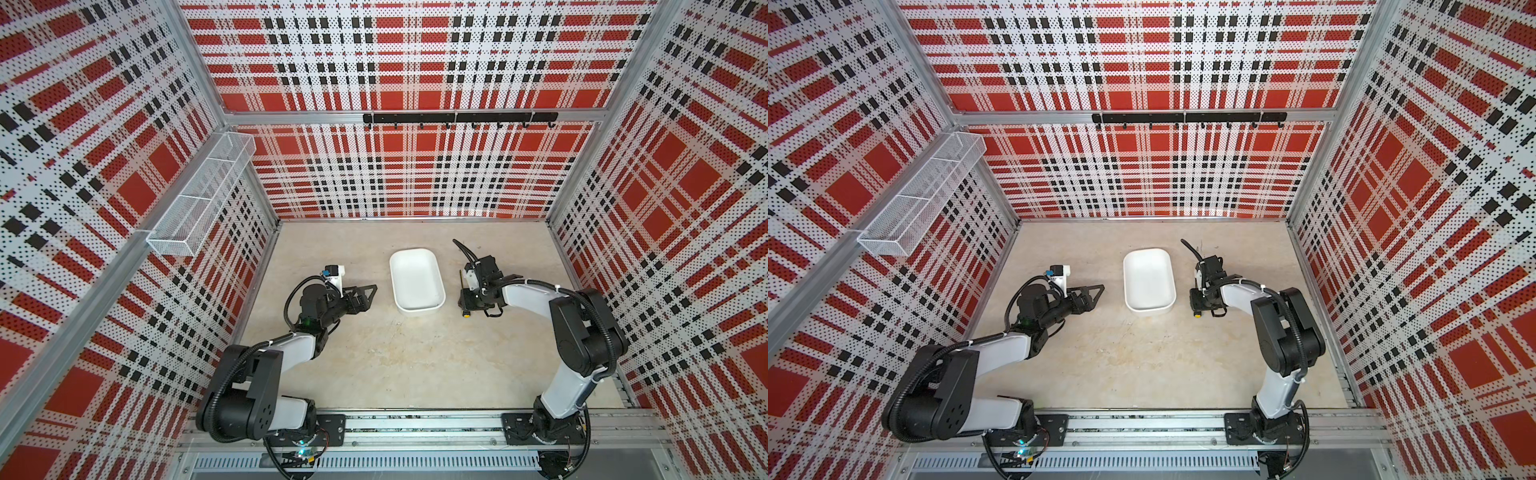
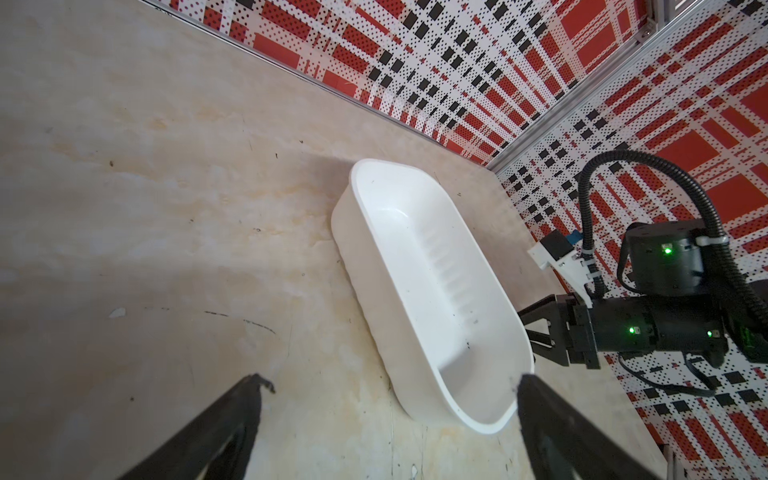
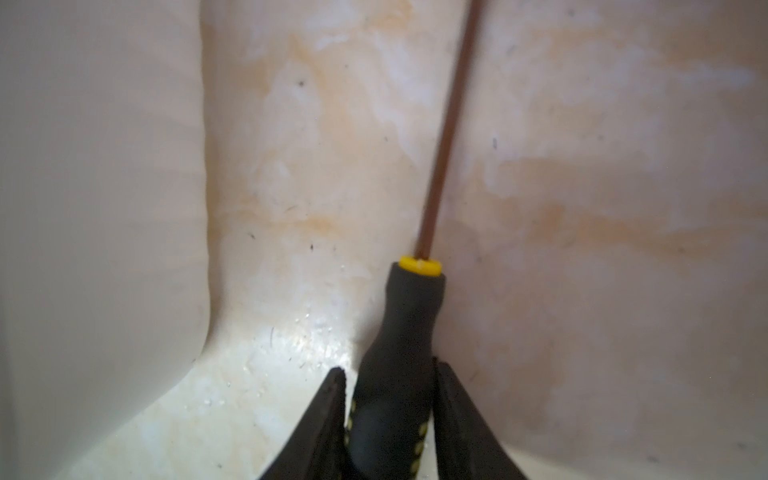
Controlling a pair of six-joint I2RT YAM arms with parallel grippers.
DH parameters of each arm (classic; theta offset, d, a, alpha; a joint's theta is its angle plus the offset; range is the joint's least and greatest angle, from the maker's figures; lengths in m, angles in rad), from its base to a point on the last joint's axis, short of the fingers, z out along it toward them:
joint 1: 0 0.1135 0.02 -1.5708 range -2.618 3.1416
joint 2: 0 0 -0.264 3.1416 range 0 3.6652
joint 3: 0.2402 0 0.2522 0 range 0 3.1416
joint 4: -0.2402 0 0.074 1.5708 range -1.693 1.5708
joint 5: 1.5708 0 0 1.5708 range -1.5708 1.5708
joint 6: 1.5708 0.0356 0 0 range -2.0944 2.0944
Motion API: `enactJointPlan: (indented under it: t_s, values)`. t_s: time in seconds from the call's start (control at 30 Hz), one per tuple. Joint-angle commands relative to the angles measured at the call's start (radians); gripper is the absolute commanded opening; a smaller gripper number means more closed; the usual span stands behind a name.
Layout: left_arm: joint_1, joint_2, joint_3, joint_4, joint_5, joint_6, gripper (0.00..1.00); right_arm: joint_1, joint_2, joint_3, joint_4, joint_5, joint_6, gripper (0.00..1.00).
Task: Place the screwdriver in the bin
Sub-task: 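Lower the right gripper and close it on the screwdriver's black handle, then lift the screwdriver with the right gripper and carry it over the white bin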
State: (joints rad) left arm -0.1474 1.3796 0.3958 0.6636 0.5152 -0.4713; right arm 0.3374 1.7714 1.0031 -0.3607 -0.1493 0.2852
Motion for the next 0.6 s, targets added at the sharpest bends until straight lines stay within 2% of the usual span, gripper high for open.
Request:
enactJointPlan:
  t_s: [0.0,0.13,0.27,0.57]
  values:
    - [-0.006,0.0,0.015,-0.006,-0.003,0.02,0.98,0.008,0.016,0.015,-0.035,0.013,-0.001,0.28]
    - [-0.006,0.001,0.018,-0.01,-0.004,0.026,0.98,0.009,0.006,0.02,-0.044,0.012,0.007,0.1]
    - [-0.006,0.001,0.027,-0.019,-0.001,0.034,0.98,0.009,-0.049,0.043,-0.064,0.007,0.03,0.0]
    - [-0.009,-0.005,0.046,-0.02,-0.029,0.042,0.98,0.039,-0.247,0.156,-0.092,0.014,0.075,0.0]
